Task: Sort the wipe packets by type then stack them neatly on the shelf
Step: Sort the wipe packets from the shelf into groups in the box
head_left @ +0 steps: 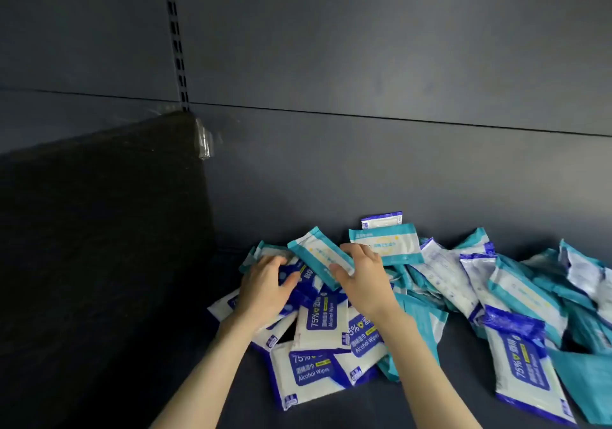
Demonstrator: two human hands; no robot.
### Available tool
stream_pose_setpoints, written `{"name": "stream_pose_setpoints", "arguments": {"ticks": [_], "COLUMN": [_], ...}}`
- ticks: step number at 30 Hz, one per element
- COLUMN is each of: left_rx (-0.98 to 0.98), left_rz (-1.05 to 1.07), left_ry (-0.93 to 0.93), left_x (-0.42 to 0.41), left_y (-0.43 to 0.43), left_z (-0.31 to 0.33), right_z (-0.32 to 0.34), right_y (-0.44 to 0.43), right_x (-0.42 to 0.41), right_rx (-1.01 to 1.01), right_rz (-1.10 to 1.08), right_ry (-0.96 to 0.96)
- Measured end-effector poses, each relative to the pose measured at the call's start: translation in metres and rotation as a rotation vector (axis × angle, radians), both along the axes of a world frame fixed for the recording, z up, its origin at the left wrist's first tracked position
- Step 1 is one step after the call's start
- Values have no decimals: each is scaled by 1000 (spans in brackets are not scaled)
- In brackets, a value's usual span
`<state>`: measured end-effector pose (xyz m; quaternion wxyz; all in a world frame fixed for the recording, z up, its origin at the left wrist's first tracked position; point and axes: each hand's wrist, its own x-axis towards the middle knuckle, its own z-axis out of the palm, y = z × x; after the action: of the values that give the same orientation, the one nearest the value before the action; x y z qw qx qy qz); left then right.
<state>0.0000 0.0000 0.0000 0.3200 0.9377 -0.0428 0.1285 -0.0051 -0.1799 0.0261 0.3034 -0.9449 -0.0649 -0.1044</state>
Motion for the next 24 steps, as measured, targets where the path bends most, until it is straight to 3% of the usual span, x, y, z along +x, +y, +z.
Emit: {"name": "stream_pose_setpoints", "arguments": {"ticks": [2,7,12,14,18,22,24], "left_rx": [-22,-284,-492,-389,110,310,398], "left_rz": [-21,-116,-170,-175,-48,-85,-75], "left_ry": [71,282,303,265,146,280,303], "left_x": [15,38,43,48,63,77,81], "left_y": [3,5,8,11,16,20,23], "left_z": [-1,-10,-6,-8,-8,-4,-2], "right_z": [-2,-11,-19,-17,-12,-7,-7], "right_y": [5,9,3,0,-9,-19,-23], "right_x": [13,35,45,43,47,55,59], "right_rx": [35,51,301,380,393,-50,-180], "right_rz": [-39,-146,-136,-167,-188,-306,-304], "right_ry": [50,125,183,142,43,-48,-45]}}
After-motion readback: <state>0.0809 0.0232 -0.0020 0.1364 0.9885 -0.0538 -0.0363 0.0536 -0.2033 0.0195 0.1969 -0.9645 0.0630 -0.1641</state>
